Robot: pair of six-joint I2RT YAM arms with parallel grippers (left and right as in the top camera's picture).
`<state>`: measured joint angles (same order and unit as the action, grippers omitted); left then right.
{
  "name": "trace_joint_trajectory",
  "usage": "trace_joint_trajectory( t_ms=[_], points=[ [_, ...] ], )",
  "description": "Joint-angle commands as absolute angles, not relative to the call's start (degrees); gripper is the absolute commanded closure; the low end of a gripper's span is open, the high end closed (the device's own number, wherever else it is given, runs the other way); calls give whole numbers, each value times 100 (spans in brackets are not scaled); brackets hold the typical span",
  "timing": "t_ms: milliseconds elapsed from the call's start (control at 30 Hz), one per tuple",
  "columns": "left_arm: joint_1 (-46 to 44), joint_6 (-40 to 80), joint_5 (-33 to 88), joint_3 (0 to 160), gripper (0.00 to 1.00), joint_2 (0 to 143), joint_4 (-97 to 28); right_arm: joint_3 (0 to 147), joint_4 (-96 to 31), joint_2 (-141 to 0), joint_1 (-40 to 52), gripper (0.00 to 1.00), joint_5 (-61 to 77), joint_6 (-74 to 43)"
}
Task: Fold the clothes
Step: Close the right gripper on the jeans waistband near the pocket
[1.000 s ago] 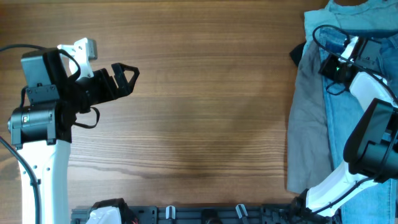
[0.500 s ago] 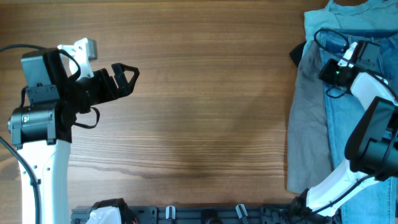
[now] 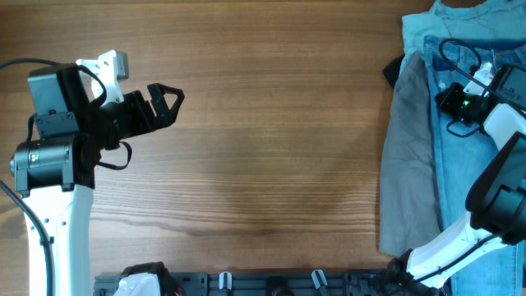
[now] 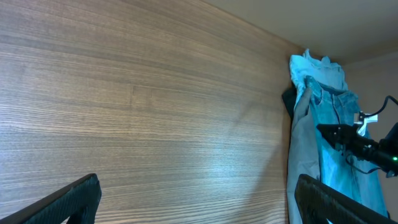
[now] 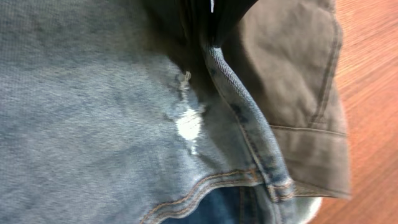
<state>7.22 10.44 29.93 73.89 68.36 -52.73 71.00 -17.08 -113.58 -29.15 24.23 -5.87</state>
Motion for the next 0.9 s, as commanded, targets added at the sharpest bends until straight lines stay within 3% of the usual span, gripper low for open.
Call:
trace_joint_trajectory(
  t_ms=[0, 100, 200, 233, 433, 567, 867],
  points=[
    [696, 1096, 3081, 7489, 0, 6827, -5262, 7157, -1758, -11485, -2788, 74, 2646, -554],
    [696, 1096, 3081, 7489, 0, 6827, -5262, 7157, -1900, -11487, -2567, 74, 1953, -567],
    [696, 1096, 3081, 7489, 0, 6827, -5264, 7157, -2001, -11485, -2359, 93, 1194, -681],
    [696, 1096, 3081, 7491, 0, 6827, -5262, 7159, -1942, -11485, -2346, 94, 1149, -838],
    [696, 1096, 3081, 7489, 0, 6827, -5262, 7181, -1883, -11325, -2585, 96, 937, -1313],
    [696, 1096, 3081, 7489, 0, 6827, -5260, 7201, -1850, -10866, -2720, 95, 2021, -19],
    [696, 1096, 3083, 7489, 0, 6827, -5260, 7201, -1573, -10676, -2585, 96, 1975, -779]
  ],
)
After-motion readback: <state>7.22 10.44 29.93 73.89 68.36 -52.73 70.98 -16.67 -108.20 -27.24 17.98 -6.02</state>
